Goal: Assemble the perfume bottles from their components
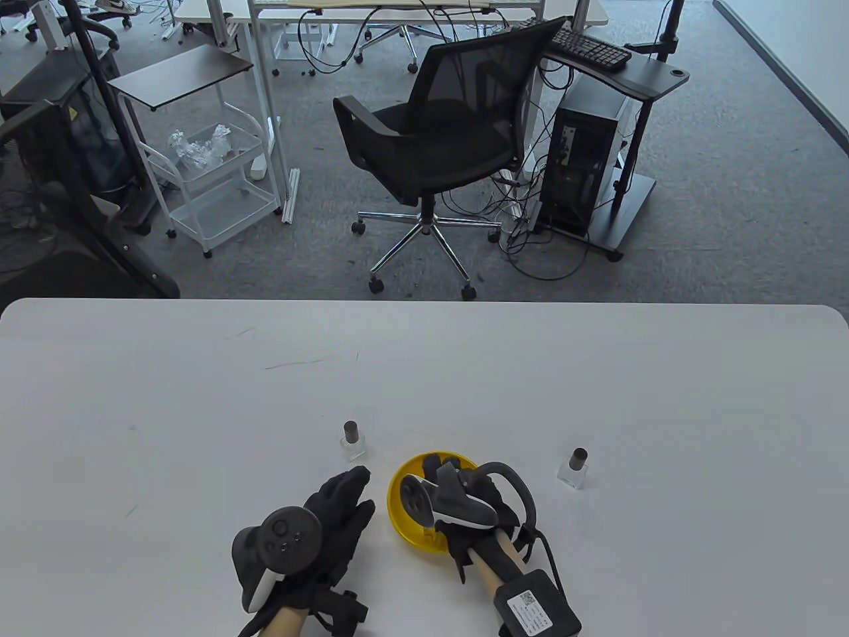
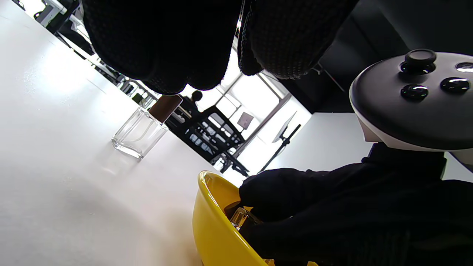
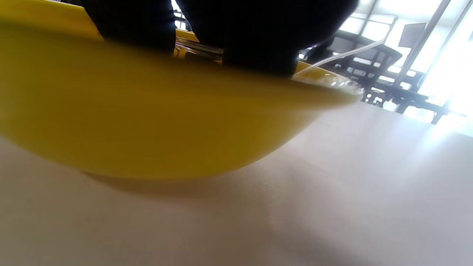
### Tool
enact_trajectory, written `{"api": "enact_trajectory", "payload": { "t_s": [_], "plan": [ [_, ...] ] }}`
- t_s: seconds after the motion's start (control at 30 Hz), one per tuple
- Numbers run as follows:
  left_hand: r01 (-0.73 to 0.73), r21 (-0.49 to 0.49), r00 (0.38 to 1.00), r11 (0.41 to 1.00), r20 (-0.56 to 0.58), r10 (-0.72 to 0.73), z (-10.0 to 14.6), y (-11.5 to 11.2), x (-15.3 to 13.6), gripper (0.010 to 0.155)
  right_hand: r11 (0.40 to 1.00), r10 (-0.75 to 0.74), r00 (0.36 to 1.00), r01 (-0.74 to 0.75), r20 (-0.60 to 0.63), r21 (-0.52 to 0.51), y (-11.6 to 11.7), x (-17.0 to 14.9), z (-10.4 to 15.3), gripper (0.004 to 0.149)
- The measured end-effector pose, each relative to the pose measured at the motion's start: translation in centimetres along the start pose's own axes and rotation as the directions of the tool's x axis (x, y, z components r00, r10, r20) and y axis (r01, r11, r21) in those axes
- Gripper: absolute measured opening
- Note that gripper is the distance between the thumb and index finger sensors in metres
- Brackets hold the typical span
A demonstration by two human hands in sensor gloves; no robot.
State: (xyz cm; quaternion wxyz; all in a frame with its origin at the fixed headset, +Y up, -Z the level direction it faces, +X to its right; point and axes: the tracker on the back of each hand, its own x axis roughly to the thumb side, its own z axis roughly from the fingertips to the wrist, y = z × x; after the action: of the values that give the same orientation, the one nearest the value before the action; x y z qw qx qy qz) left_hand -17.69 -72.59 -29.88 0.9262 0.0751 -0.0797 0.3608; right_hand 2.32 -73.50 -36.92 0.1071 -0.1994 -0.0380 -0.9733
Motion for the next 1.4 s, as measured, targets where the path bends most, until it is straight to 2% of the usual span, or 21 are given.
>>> {"api": "enact_trajectory", "payload": {
  "t_s": [0.3, 0.53, 0.7, 0.8, 1.07, 1.27, 1.4],
  "plan": [
    [-0.02, -0.007, 1.0, 1.0, -0.008, 0.02, -0.1, 0.0, -0.2, 0.056, 1.0, 0.002, 1.0, -0.002, 0.009, -0.007, 0.0, 0.1, 0.1, 0.063],
    [-0.013, -0.025, 1.0, 1.0, -0.003, 0.013, -0.1, -0.1, -0.2, 0.056, 0.996, 0.086, 0.996, -0.085, 0.037, -0.031, 0.3, 0.5, 0.5, 0.06],
    [-0.019, -0.02, 1.0, 1.0, 0.003, 0.019, -0.1, -0.1, -0.2, 0.056, 0.991, 0.102, 0.995, -0.101, 0.005, -0.09, 0.0, 0.2, 1.4, 0.062],
    [-0.013, -0.021, 1.0, 1.0, 0.008, 0.013, -0.1, -0.2, -0.2, 0.057, 0.993, 0.03, 1.0, -0.03, -0.002, -0.114, -0.6, -0.3, 2.1, 0.059],
    [0.02, -0.034, 1.0, 0.999, 0.017, -0.02, 0.0, -0.7, 0.0, 0.058, 0.953, -0.131, 0.991, 0.131, 0.019, -0.275, -2.5, -1.7, 5.3, 0.056],
    [0.054, -0.049, 0.998, 0.997, 0.027, -0.053, 0.0, -1.2, 0.2, 0.058, 0.881, -0.248, 0.968, 0.245, 0.046, -0.404, -3.6, -2.5, 7.6, 0.061],
    [0.078, -0.059, 0.996, 0.995, 0.04, -0.075, 0.0, -1.6, 0.4, 0.058, 0.818, -0.394, 0.915, 0.391, 0.083, -0.421, -3.4, -3.5, 8.4, 0.07]
  ]
}}
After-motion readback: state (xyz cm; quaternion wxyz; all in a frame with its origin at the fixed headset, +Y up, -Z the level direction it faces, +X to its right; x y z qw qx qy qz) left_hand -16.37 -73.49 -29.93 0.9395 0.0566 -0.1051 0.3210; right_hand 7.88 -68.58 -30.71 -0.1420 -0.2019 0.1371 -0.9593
